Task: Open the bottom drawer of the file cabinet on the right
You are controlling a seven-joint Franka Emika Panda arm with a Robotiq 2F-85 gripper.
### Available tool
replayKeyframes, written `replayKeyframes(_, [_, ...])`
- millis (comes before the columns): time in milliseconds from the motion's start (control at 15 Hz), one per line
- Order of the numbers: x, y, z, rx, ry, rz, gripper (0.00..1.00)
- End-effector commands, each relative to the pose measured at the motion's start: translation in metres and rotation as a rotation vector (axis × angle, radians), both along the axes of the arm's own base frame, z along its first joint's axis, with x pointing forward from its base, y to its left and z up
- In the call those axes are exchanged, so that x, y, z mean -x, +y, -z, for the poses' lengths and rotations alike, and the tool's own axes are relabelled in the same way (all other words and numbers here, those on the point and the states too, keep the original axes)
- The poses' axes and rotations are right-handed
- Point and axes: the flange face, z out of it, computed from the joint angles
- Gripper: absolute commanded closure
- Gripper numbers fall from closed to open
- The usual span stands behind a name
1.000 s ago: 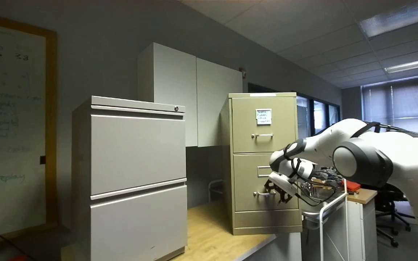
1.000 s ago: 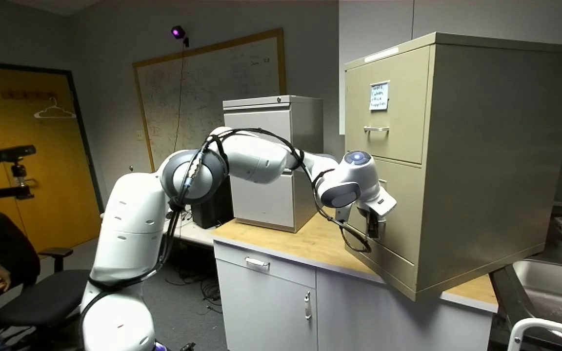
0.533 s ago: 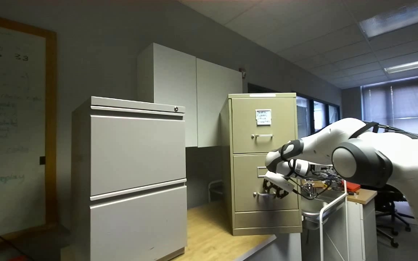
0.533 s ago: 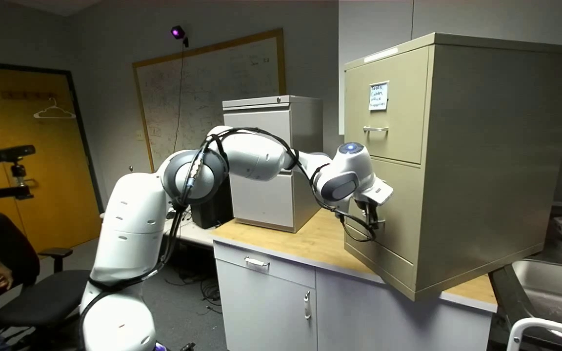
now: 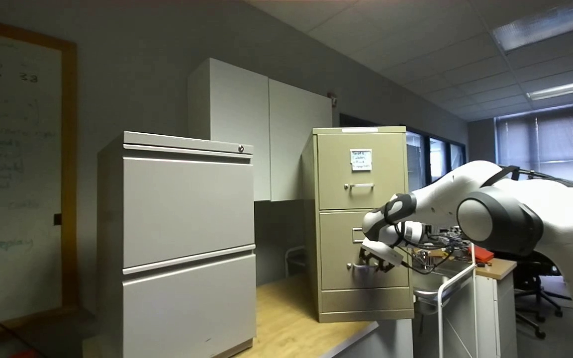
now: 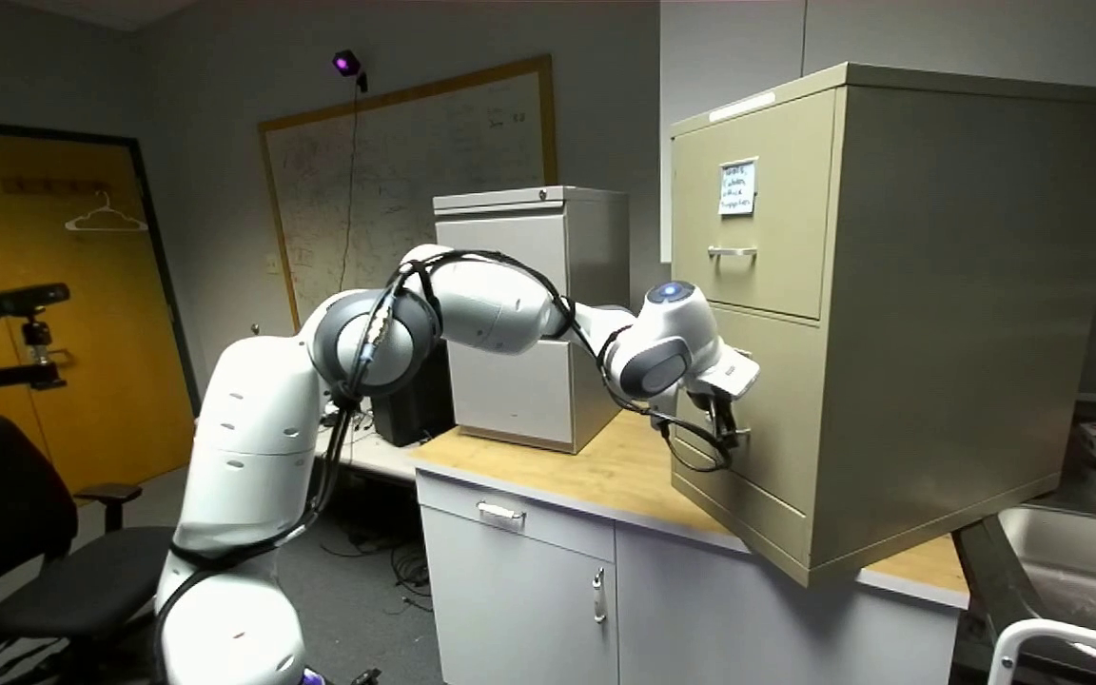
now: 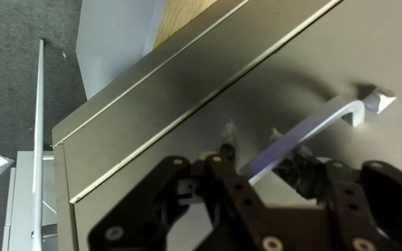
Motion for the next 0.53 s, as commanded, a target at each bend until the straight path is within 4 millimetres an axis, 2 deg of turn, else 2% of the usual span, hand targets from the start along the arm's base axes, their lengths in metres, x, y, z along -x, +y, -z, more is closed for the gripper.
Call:
replayKeyframes(0, [0.027, 0.057, 0.021, -0.03, 0.05, -0.132, 0.92])
replayKeyframes(467, [0.055, 0.045, 0.039, -0.005, -0.081, -0.116, 0.92])
